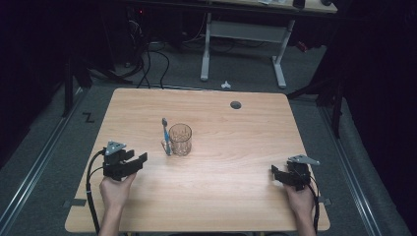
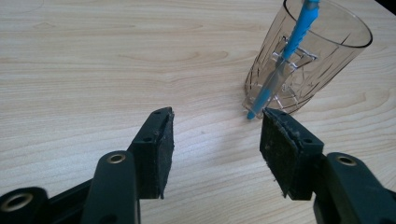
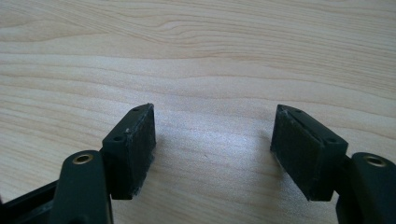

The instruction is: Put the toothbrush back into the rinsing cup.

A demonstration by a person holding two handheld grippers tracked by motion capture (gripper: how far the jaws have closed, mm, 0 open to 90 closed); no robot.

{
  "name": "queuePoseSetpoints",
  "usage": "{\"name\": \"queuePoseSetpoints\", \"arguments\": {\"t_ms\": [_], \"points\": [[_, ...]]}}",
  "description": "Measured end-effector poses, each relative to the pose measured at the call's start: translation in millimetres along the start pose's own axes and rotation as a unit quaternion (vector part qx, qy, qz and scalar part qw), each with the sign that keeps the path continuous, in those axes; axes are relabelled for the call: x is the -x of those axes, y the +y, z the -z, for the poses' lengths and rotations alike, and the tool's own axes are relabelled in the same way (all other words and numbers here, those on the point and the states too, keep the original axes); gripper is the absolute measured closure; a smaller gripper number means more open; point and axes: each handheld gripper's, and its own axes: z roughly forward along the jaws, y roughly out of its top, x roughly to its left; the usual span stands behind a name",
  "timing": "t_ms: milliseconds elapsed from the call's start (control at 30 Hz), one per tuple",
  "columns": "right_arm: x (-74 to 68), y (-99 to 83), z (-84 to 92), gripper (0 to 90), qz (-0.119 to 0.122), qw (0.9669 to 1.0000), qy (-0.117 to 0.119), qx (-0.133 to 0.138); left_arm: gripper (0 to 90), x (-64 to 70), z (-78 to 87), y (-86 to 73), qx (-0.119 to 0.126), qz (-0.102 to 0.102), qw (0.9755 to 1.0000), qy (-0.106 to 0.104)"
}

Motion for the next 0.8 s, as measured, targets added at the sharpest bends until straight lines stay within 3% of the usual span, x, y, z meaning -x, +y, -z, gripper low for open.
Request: {"name": "queuePoseSetpoints", "arguments": {"t_ms": [800], "points": [[0.0, 0.0, 0.0, 30.9, 0.000, 1.0000, 0.000, 0.000, 44.9, -2.5, -12.3, -9.0, -0.019, 0.003, 0.9997, 0.013]]}}
